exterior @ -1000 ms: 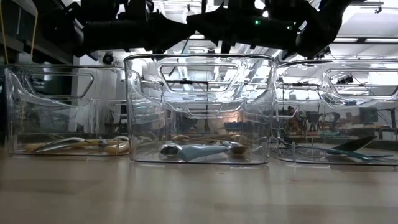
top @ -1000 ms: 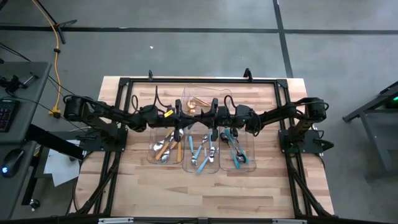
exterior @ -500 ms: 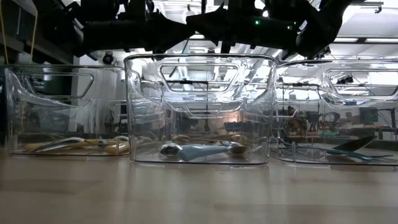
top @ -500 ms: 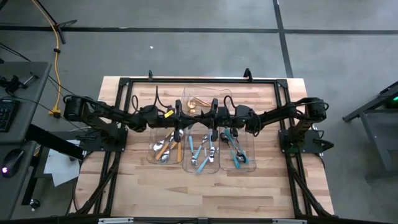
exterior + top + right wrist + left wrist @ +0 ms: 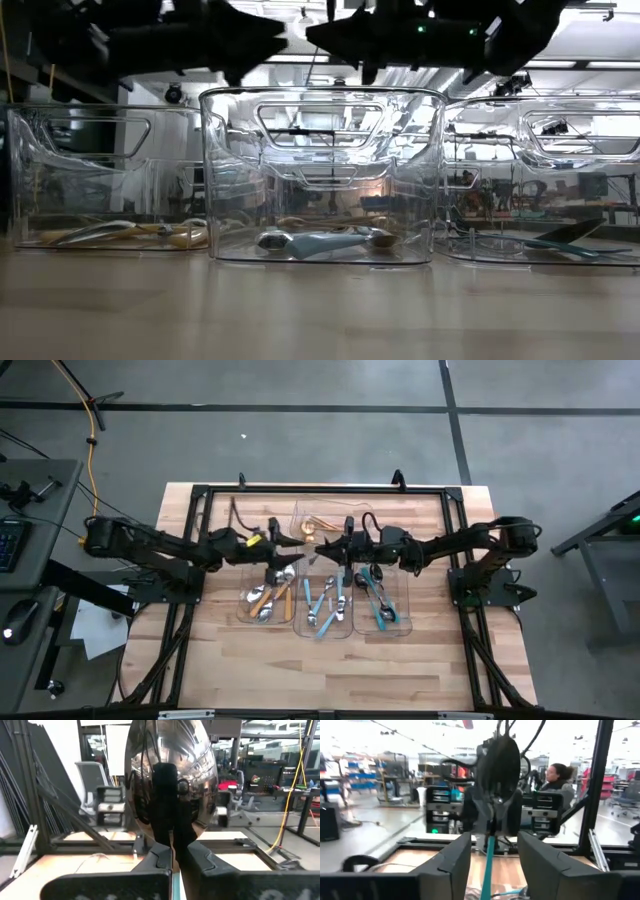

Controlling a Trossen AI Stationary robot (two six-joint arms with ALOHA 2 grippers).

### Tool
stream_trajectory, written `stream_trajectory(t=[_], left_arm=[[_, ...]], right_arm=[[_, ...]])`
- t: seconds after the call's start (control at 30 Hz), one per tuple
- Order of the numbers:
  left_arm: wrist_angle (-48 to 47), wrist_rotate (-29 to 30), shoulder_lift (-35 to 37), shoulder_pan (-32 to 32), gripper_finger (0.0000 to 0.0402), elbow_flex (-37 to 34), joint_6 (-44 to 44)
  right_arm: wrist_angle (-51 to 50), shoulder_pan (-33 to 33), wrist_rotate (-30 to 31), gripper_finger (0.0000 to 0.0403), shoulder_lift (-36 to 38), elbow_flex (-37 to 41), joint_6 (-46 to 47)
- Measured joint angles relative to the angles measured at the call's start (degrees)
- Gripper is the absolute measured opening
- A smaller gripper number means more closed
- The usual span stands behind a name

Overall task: Sort silverware by color (type)
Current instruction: Put the blue spoon into the right transparent bin

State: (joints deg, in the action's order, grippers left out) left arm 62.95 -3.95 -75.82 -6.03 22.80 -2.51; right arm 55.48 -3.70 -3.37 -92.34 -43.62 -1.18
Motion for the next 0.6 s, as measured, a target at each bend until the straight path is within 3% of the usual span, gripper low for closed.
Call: stream_trajectory(t=[0.1,0.37,0.6], left_arm=[[-0.25,0.02,6.18,-1.36,0.0158,-3.92,0.65],[-0.4,0.13,22.27,-5.04,0.0157,-13.04,0.62],[-3.25,0.13,25.58,-5.63,0.0157,-13.66,0.62]], right_arm=[[-1.27,0.0,1.37,0.0001,2.76,2.07,-1.3],[-0.41,-0.04,13.99,0.0001,15.84,13.61,-5.17],[-0.07,-0.04,14.37,0.0001,24.29,18.88,-3.69]])
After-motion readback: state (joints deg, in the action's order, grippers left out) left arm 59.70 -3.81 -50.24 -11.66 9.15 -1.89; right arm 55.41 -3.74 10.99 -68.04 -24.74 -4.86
